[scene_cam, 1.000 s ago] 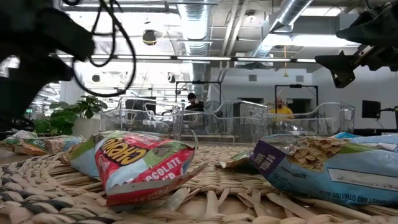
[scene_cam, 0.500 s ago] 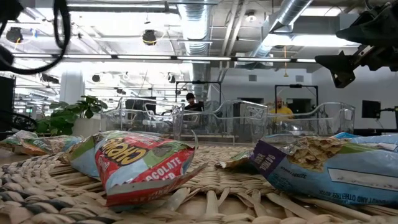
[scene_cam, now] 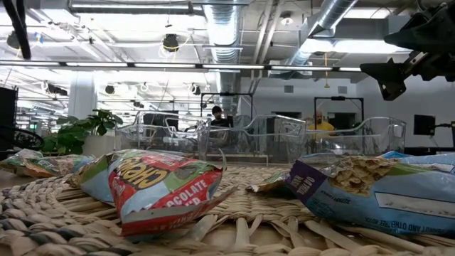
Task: Pick and place Granola Bars by type
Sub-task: Put the red granola bar into the right transparent bin
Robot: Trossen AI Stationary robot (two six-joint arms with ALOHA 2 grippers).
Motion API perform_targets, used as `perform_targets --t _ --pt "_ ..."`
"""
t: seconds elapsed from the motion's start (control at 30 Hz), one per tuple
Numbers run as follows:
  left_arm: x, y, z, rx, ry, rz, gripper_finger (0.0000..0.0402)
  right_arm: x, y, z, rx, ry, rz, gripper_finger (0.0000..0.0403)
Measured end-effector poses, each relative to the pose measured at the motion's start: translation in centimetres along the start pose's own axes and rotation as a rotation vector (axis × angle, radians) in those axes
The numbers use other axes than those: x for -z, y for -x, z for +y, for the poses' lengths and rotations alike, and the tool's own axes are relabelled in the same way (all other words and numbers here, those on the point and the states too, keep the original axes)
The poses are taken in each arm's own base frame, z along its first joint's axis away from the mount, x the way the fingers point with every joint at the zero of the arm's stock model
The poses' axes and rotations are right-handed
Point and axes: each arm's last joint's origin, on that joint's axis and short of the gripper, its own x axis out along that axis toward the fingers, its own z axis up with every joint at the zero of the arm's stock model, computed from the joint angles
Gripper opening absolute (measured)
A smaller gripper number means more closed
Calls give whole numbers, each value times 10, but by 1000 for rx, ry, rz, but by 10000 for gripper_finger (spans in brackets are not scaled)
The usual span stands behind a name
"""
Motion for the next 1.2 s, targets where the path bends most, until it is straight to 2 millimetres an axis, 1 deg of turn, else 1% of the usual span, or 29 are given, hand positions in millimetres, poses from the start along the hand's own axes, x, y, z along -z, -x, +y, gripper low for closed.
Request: perform_targets --t 0.23,0.47,0.57,0.77,0.9,1.03,1.2 --pt "1 -20 -3 -56 -14 -2 268 0 0 0 0 0 0 280" --pt "1 -23 -5 -74 13 -33 262 0 0 0 0 0 0 280" --pt "2 -24 -4 -79 13 -34 239 0 0 0 0 0 0 280" --pt "1 -24 -2 -96 14 -31 167 0 0 0 0 0 0 280" --pt "1 -24 -1 -100 17 -31 129 0 0 0 0 0 0 280" --pt "-1 -24 0 -99 25 -32 107 0 0 0 0 0 1 280" --pt "-6 -23 0 -104 17 -58 99 0 0 0 0 0 0 280"
